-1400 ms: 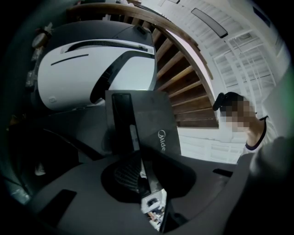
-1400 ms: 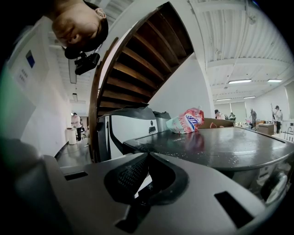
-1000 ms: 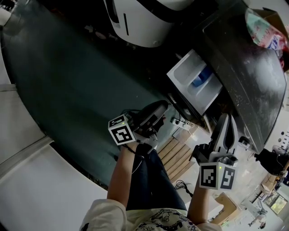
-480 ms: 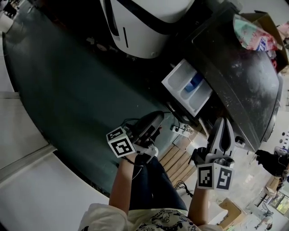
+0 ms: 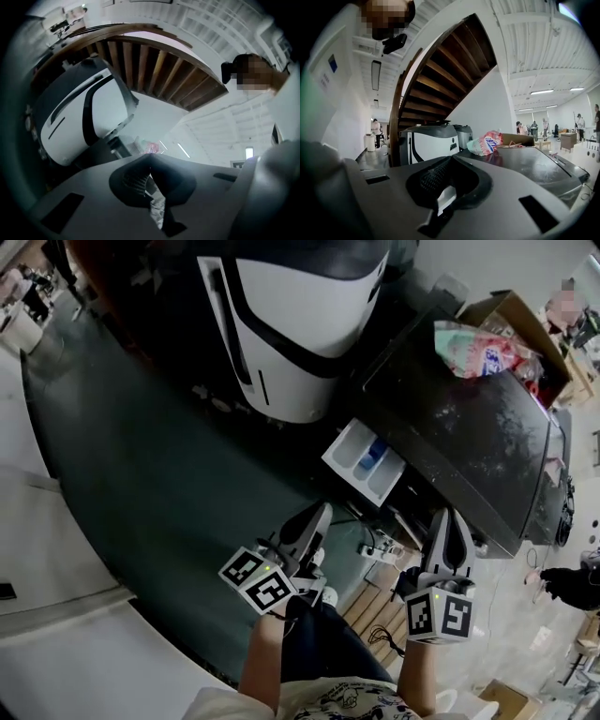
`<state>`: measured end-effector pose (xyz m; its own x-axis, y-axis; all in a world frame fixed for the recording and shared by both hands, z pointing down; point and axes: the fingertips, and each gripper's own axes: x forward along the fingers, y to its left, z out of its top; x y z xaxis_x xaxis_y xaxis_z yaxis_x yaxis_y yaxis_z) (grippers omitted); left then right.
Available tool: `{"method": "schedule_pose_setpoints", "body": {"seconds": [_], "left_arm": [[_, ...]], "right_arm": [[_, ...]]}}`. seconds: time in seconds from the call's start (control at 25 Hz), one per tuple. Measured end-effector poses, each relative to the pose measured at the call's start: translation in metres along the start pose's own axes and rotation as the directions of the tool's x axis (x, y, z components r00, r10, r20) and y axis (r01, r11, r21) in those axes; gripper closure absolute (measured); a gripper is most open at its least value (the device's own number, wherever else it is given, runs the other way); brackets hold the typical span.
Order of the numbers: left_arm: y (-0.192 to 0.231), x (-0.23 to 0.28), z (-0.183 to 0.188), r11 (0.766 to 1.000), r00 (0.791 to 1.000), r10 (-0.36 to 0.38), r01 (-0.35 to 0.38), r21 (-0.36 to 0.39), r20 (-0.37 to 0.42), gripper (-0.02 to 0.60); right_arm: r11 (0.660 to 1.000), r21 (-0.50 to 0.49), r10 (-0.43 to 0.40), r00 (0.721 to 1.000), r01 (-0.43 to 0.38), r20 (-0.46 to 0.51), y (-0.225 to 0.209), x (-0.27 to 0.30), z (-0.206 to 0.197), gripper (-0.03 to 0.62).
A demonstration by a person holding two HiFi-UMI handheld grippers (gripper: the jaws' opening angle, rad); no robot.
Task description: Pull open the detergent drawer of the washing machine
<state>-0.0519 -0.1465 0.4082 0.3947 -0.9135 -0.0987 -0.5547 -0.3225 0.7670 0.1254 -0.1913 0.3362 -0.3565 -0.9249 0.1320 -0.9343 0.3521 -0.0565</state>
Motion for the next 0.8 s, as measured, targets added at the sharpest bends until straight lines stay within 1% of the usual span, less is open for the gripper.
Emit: {"method": "schedule_pose_setpoints", "body": {"seconds": [0.12, 0.24, 0.32, 0.4, 0.52, 0.6, 0.68, 0.8], "left_arm": [[-0.031, -0.001, 0.026, 0.996, 0.999, 0.039, -0.041, 0.083, 0.018, 0.568], [-0.058, -0.001, 0.053, 0.977, 0.992, 0.113, -0.121, 0.174, 0.056, 0.569], [-0.077, -0.002, 0.067, 0.959, 0.985, 0.156, -0.169, 0.227, 0.076, 0.568], [-0.095, -0.002, 0.081, 0.940, 0.978, 0.184, -0.204, 0.274, 0.098, 0.568], [-0.122, 0.001, 0.102, 0.896, 0.969, 0.215, -0.246, 0.369, 0.123, 0.568], [-0.142, -0.002, 0.109, 0.867, 0.963, 0.235, -0.271, 0.419, 0.135, 0.568], [-0.162, -0.006, 0.111, 0.846, 0.959, 0.247, -0.285, 0.451, 0.143, 0.568], [-0.192, -0.008, 0.116, 0.824, 0.956, 0.245, -0.293, 0.484, 0.160, 0.568]], "right_arm": [[1.000, -0.004, 0.005, 1.000, -0.005, 0.016, 0.003, -0.013, 0.025, 0.583], [1.000, -0.002, 0.008, 0.999, -0.008, 0.038, 0.003, -0.025, 0.050, 0.583], [1.000, -0.003, 0.004, 0.999, -0.004, 0.050, 0.004, -0.035, 0.067, 0.583], [1.000, 0.002, -0.001, 0.998, 0.000, 0.061, 0.004, -0.044, 0.084, 0.583], [1.000, 0.008, 0.004, 0.995, -0.005, 0.102, 0.005, -0.052, 0.110, 0.583], [1.000, 0.007, 0.013, 0.994, -0.013, 0.110, 0.005, -0.061, 0.124, 0.583], [1.000, 0.007, 0.020, 0.994, -0.021, 0.108, 0.004, -0.072, 0.136, 0.583], [0.999, 0.018, 0.028, 0.993, -0.030, 0.119, 0.002, -0.084, 0.156, 0.583]]}}
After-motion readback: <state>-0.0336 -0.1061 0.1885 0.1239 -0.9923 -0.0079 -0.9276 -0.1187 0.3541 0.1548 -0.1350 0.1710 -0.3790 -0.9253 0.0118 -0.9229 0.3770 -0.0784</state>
